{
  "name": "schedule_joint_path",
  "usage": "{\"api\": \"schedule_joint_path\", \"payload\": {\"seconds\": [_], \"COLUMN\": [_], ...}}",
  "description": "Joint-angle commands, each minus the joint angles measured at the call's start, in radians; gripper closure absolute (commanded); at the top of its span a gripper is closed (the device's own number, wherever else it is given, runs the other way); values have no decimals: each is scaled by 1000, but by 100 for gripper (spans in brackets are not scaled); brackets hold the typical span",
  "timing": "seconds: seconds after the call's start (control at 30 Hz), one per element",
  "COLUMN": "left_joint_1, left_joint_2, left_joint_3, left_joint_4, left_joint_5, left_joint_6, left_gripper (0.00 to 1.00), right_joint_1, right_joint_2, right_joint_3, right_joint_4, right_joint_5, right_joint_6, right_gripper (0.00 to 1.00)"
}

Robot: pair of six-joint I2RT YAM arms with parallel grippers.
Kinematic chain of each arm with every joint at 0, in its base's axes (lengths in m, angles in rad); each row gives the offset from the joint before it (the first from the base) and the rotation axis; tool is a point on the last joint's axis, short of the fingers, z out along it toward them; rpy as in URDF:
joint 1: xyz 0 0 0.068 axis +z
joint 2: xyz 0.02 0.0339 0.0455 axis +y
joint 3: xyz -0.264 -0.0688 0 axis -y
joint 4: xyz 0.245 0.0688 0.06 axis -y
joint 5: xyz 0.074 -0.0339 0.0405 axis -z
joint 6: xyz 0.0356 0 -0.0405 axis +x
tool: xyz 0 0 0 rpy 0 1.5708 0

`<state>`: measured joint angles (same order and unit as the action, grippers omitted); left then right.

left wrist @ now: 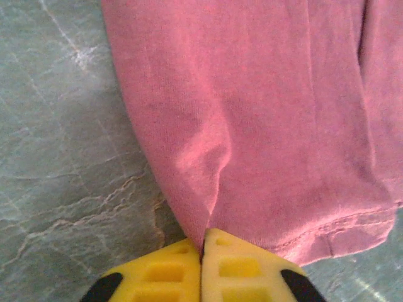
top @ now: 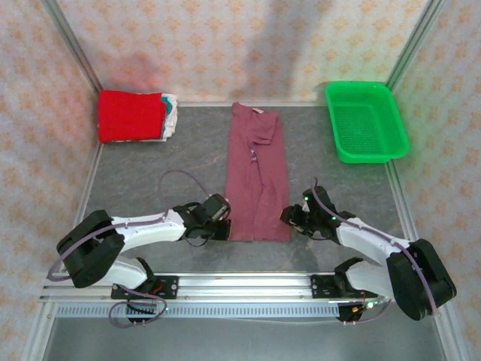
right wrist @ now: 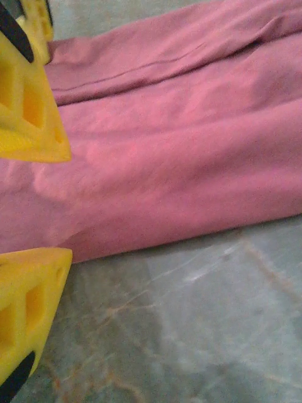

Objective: Fold and stack the t-shirts

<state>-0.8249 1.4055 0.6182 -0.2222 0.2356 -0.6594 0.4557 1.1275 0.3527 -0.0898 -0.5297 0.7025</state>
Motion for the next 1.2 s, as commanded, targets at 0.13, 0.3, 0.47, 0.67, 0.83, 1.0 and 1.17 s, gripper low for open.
{"api": "schedule_joint_path", "payload": {"seconds": [0.13, 0.3, 0.47, 0.67, 0.83, 1.0, 1.17], "left_joint_1": [-4, -5, -4, -5, -4, -4, -5], "left_joint_2": [0, -14, -25, -23, -31, -32, -32], "left_joint_3": [-25, -26, -39, -44, -54, -64, -67], "left_joint_4": [27, 15, 19, 28, 35, 49, 52], "left_joint_5": [-30, -52, -66, -61, -61, -64, -56], "left_joint_6": [-2, -2, -3, -6, -6, -11, -12], "left_gripper": [100, 100, 100, 100, 100, 100, 100], "right_joint_1": [17, 22, 71, 95, 98, 100, 133], "right_joint_2": [-149, -157, -127, -95, -174, -169, -44], "right_joint_3": [-52, -59, -56, -43, -34, -51, -28], "right_joint_4": [-116, -104, -108, -95, -201, -153, -65], "right_joint_5": [3, -10, -6, 6, 129, 105, 58], "right_joint_6": [12, 39, 51, 68, 91, 109, 109], "right_gripper": [55, 51, 51, 55, 55, 56, 64]}}
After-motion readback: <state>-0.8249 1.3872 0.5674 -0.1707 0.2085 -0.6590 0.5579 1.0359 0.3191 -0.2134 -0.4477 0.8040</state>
